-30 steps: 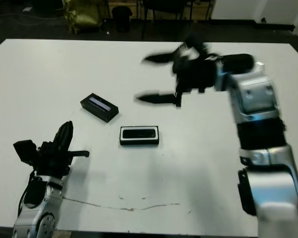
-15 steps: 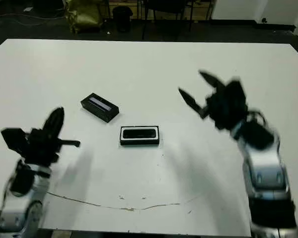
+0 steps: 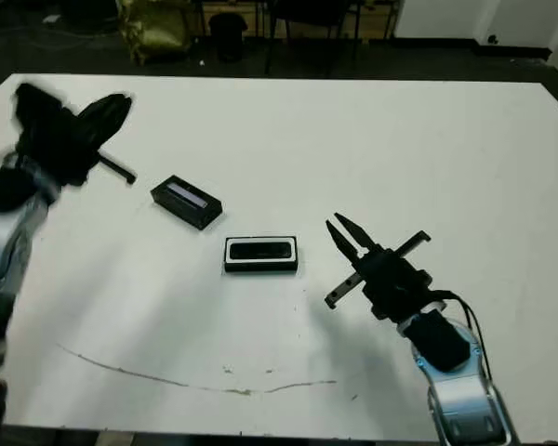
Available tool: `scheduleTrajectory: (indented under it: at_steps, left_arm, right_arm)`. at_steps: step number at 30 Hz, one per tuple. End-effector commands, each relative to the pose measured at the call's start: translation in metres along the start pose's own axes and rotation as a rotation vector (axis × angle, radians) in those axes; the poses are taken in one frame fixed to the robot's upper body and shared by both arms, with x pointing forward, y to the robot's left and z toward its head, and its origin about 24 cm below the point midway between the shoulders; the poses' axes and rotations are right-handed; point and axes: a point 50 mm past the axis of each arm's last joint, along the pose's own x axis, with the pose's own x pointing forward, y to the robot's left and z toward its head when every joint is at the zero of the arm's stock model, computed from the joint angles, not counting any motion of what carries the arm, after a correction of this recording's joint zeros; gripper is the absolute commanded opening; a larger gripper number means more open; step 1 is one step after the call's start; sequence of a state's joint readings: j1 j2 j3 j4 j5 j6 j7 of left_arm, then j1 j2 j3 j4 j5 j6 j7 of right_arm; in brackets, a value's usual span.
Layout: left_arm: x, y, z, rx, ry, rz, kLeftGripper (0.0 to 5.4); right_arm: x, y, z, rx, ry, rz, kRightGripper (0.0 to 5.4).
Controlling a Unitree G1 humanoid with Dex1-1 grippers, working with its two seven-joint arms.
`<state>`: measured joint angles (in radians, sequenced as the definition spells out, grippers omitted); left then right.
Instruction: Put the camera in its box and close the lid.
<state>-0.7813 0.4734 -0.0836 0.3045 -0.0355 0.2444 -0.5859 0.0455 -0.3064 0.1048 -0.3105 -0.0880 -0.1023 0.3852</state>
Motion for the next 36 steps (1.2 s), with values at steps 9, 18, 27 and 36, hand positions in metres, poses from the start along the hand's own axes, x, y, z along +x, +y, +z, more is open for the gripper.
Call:
scheduleTrajectory:
  at_steps: [9, 18, 27, 36]
  left_arm:
    - [0.057, 0.010, 0.006, 0.262, 0.290, -0.195, 0.00]
    - [0.070, -0.003, -0.003, 0.391, 0.430, -0.190, 0.00]
    - [0.072, -0.022, -0.023, 0.555, 0.540, -0.247, 0.00]
    - [0.070, -0.042, -0.043, 0.509, 0.572, -0.297, 0.00]
  right_arm:
    - [0.000, 0.008, -0.004, 0.015, 0.050, 0.010, 0.04]
    - [-0.007, 0.014, -0.011, 0.078, 0.032, -0.014, 0.04]
    - [-0.017, 0.020, -0.016, 0.105, 0.023, -0.049, 0.04]
    - [-0.027, 0.022, -0.014, 0.072, 0.050, -0.047, 0.04]
